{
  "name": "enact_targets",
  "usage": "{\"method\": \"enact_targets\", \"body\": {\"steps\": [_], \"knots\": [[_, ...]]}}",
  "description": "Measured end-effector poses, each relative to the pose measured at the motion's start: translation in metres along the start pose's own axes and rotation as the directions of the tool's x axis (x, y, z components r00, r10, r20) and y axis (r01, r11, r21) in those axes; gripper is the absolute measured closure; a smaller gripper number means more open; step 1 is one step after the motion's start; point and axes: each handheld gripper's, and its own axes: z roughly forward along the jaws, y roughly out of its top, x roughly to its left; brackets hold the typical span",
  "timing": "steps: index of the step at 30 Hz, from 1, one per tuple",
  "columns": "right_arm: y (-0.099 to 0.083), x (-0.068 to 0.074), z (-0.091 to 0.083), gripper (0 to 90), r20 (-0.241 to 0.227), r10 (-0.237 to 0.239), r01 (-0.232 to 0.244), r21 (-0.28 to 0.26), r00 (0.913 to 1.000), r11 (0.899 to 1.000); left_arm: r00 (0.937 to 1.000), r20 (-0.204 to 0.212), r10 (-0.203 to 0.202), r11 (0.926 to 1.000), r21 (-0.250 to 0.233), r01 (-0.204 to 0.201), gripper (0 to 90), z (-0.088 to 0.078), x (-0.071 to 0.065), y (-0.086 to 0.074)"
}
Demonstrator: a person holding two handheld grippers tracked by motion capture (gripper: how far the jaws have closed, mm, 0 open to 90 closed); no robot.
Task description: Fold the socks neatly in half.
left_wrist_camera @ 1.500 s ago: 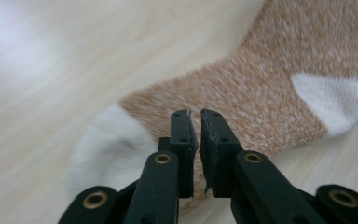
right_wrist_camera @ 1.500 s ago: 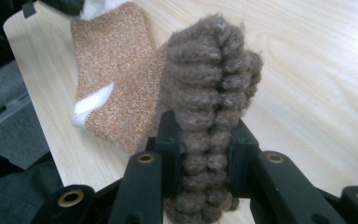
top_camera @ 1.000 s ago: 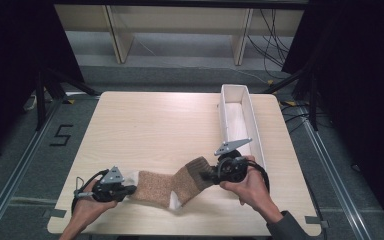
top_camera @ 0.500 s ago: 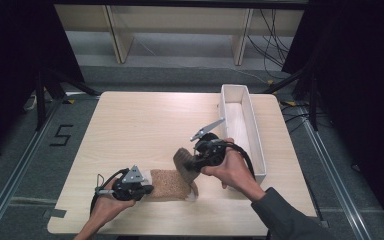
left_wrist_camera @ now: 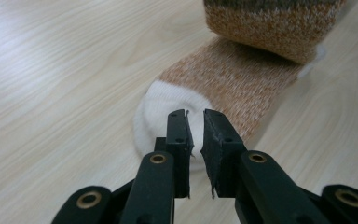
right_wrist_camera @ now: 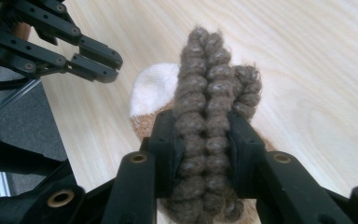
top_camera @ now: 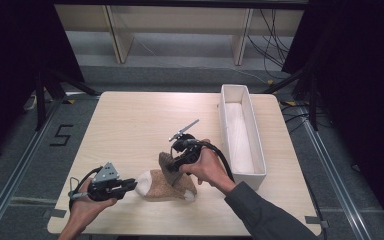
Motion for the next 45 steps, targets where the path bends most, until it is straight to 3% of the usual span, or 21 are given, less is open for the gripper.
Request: {"method": "enact_targets", "body": {"steps": [1,3,4,11,13,20,21,22,23,25,29,30,32,40,42,43,45], "knots": [[0.001,0.001,0.004,66.5,0.0,-0.01,0.01,-0.003,0.9999,1.0,0.9998,-0.004,-0.018,0.9998,-0.009,0.018,79.2,0.002,0.0,-0.002],[0.004,0.004,0.011,66.1,-0.003,-0.001,0.001,0.007,1.0,1.0,0.9998,-0.018,-0.007,0.9998,0.019,0.008,78.9,0.003,0.003,-0.005],[0.005,0.005,0.015,65.9,-0.002,-0.009,0.009,0.007,1.0,1.0,0.9997,-0.014,-0.019,0.9997,0.012,0.019,78.9,0.004,0.003,-0.006],[0.009,0.012,0.032,64.8,-0.018,0.011,-0.01,0.023,0.9998,1.0,0.9998,-0.018,-0.005,0.9995,0.031,0.006,79.5,0.006,0.002,-0.007],[0.009,0.014,0.036,64.4,-0.023,-0.009,0.01,0.015,0.9997,1.0,0.9999,-0.01,-0.004,0.9993,0.038,0.004,79.6,0.007,0.002,-0.008],[0.012,0.02,0.04,54.3,-0.044,0.01,-0.01,-0.01,0.999,1.0,0.9998,-0.011,-0.015,0.9993,0.033,0.015,79.7,0.007,0.003,-0.009],[0.013,0.021,0.039,53.2,-0.056,0.021,-0.022,-0.016,0.9982,1.0,0.9999,-0.013,-0.005,0.9989,0.046,0.006,79.7,0.006,0.005,-0.009],[0.013,0.021,0.037,52.6,-0.065,0.023,-0.025,-0.027,0.9976,0.999,0.9995,-0.004,-0.03,0.9992,0.026,0.03,79.6,0.007,0.005,-0.01],[0.014,0.022,0.035,52.6,-0.069,0.025,-0.027,-0.035,0.9973,0.999,0.9997,-0.004,-0.024,0.9991,0.035,0.024,79.7,0.006,0.006,-0.01],[0.014,0.023,0.029,51.4,-0.081,0.01,-0.014,-0.055,0.9966,0.998,0.9996,0.018,-0.022,0.9993,0.031,0.022,79.7,0.006,0.006,-0.011],[0.014,0.023,0.016,50.4,-0.132,0.006,-0.021,-0.106,0.9912,0.994,0.9996,0.009,-0.026,0.9989,0.039,0.026,79.5,0.004,0.006,-0.01],[0.013,0.024,0.013,50.5,-0.128,0.015,-0.029,-0.104,0.9916,0.994,0.9995,0.012,-0.028,0.9991,0.031,0.028,79.5,0.004,0.007,-0.011],[0.013,0.022,0.009,51.0,-0.107,-0.016,0.002,-0.124,0.9941,0.992,0.9997,0.003,-0.026,0.9986,0.047,0.025,79.5,0.001,0.01,-0.012],[-0.007,0.008,0.001,56.0,-0.087,-0.004,-0.005,-0.101,0.9962,0.995,0.9989,-0.011,-0.045,0.9988,0.019,0.045,79.3,-0.006,0.011,-0.011],[-0.012,0.007,-0.001,56.7,-0.073,-0.005,-0.002,-0.088,0.9973,0.996,0.9987,0.003,-0.05,0.9987,-0.001,0.05,78.9,-0.009,0.007,-0.008],[-0.015,0.007,-0.002,56.5,-0.063,-0.011,0.006,-0.084,0.9979,0.996,0.9971,0.023,-0.073,0.9968,-0.03,0.074,78.3,-0.008,0.003,-0.006],[-0.02,0.007,-0.003,56.3,-0.065,-0.012,0.006,-0.084,0.9978,0.996,0.9974,0.041,-0.06,0.9979,-0.021,0.061,76.9,-0.009,0.0,-0.004]]}}
